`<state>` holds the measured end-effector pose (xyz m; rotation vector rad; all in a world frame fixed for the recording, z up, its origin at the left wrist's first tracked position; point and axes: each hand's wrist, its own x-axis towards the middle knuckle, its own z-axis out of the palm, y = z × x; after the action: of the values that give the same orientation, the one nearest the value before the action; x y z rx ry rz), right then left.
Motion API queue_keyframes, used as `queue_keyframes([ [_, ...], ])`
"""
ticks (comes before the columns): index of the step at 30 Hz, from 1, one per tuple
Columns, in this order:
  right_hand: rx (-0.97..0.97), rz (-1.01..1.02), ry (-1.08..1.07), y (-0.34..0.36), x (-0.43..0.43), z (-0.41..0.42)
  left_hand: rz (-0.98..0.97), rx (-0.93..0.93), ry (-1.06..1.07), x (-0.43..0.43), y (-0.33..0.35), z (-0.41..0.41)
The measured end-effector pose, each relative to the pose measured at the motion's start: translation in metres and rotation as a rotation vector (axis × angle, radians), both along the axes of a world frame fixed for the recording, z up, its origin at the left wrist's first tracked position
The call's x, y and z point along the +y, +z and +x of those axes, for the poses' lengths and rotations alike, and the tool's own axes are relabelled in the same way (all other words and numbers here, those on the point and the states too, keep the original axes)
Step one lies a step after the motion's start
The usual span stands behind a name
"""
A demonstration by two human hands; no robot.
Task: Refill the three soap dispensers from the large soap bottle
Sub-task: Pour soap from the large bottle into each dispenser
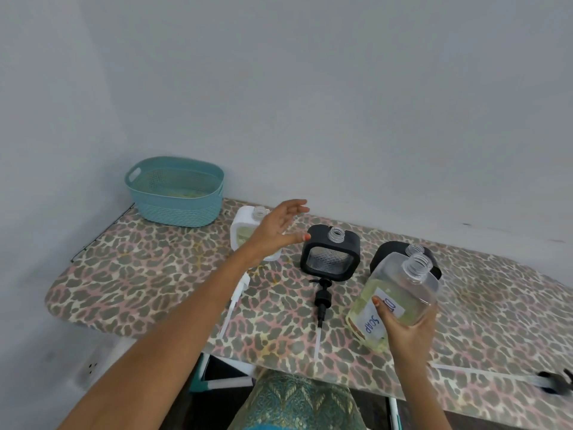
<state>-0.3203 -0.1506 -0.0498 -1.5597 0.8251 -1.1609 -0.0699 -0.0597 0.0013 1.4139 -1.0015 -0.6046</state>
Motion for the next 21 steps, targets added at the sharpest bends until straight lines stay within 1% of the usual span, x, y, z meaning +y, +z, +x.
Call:
queue_keyframes([
  [3, 0.002, 0.007, -0.012, 0.002, 0.002, -0.001, 0.046, -0.006, -0.022, -0.018, -0.014, -0.012],
  [8, -0.013, 0.015, 0.004, 0.002, 0.001, 0.000, 0.145, -0.044, 0.005, -0.041, -0.033, -0.015],
  [12, 0.006, 0.008, -0.015, -0.001, -0.002, 0.000, 0.165, 0.009, 0.009, -0.049, -0.046, -0.016],
  [18, -0.041, -0.004, 0.008, -0.003, -0.003, 0.002, 0.190, 0.096, 0.087, -0.055, -0.055, -0.022],
  [21, -0.036, 0.003, -0.003, -0.004, -0.003, 0.002, 0.201, 0.096, 0.107, -0.056, -0.055, -0.023],
])
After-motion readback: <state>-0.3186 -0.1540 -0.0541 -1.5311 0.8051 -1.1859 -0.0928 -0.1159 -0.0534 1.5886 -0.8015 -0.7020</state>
